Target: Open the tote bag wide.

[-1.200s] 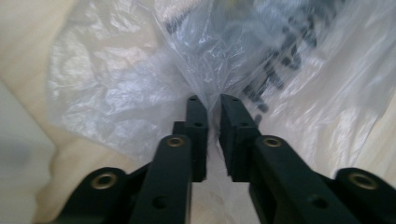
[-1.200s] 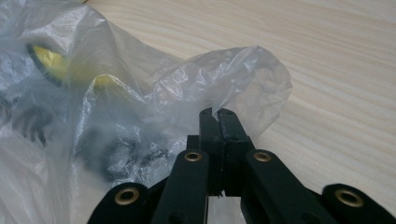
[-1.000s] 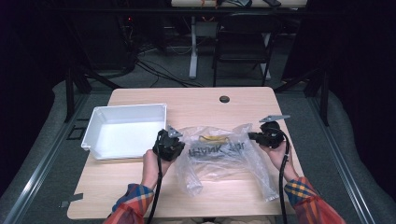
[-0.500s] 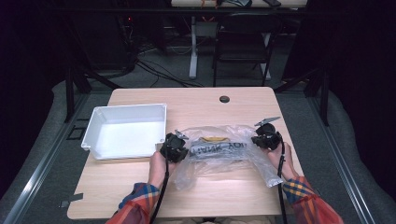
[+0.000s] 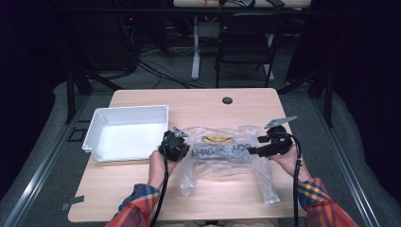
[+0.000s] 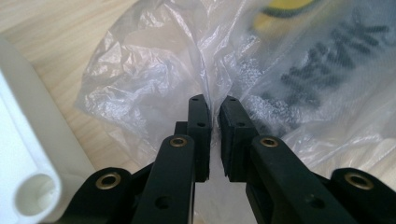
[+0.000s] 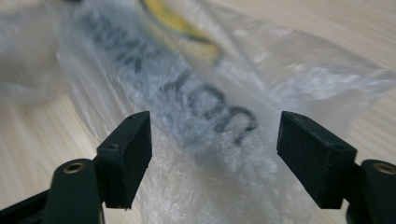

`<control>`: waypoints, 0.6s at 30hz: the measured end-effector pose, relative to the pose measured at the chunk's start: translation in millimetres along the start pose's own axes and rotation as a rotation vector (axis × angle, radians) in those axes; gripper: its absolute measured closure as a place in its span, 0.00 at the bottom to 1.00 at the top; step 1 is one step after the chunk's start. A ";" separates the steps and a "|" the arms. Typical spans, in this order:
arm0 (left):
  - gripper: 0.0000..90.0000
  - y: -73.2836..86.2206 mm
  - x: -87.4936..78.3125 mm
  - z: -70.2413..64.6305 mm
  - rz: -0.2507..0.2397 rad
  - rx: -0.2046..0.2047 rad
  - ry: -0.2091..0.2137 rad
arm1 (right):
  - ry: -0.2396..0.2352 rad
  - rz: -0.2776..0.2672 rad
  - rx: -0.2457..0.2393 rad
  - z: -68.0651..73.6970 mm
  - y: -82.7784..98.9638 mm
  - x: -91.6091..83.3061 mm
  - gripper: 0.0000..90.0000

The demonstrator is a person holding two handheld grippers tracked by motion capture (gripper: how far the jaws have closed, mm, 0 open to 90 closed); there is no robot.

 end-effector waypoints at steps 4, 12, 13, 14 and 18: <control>0.93 -3.2 -1.9 5.2 -0.019 -0.008 -0.010 | 0.026 0.095 -0.073 8.1 8.5 19.7 0.30; 0.91 -11.6 0.6 5.6 -0.044 -0.030 -0.011 | 0.060 0.122 -0.168 29.0 17.0 21.4 0.18; 0.90 -11.2 1.4 4.5 -0.037 -0.025 -0.010 | 0.071 0.147 -0.182 29.8 21.5 24.2 0.21; 0.90 -10.9 2.0 3.5 -0.032 -0.019 -0.006 | 0.107 0.165 -0.191 27.6 24.9 25.9 0.27; 0.87 -10.2 1.1 3.3 -0.027 -0.017 -0.001 | 0.147 0.125 -0.186 22.1 23.0 21.4 0.59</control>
Point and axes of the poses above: each handheld gripper's, and its own axes: x roughly forward along the jaws, y roughly out of its underside, z roughly to its left, the point moved 10 cm from there along x, roughly forward along the jaws, and after that the axes turned 3 degrees about -y, right-handed, at the moved point
